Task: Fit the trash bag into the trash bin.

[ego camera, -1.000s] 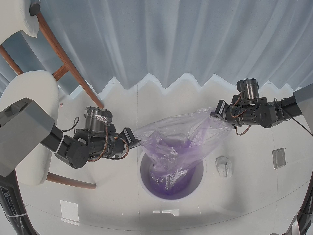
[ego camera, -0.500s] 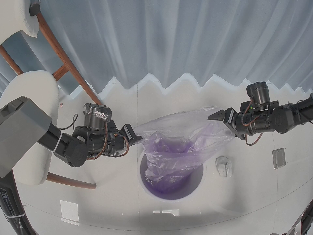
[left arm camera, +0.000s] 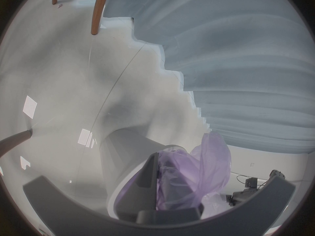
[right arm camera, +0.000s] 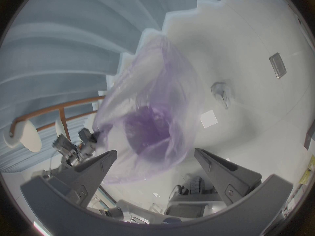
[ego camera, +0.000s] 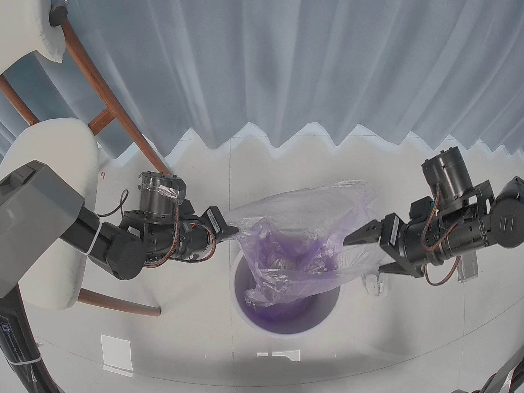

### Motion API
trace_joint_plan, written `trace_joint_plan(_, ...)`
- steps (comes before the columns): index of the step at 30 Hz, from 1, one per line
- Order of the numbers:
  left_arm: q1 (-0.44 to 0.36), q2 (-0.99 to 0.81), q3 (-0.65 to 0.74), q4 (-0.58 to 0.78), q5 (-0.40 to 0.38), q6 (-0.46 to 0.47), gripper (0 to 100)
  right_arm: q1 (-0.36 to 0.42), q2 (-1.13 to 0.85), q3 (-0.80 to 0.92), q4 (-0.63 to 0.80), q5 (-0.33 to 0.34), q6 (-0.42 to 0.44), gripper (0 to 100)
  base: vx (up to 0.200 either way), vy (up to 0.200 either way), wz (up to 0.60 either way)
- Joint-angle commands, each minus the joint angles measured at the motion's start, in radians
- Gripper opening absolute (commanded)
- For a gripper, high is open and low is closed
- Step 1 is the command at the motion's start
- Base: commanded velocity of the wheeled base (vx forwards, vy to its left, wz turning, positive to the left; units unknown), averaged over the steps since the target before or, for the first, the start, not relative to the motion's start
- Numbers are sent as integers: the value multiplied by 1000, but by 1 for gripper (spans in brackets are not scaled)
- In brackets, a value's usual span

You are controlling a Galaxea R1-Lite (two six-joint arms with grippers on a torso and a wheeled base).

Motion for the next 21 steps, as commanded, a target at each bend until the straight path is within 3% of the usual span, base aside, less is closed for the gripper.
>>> trace_joint_plan(1,-5,-15,4,2,-1,-1,0,75,-26,63,24,-31,18,100,0,0,0)
trace_joint_plan(20,5,-15,6,2,2,-1,0,168,120,-76,-2,-58,174,100,0,0,0)
trace_joint_plan(21,8,-12,6,2,2,-1,0,197,117,-64,-2,-75,187,0,0,0,0)
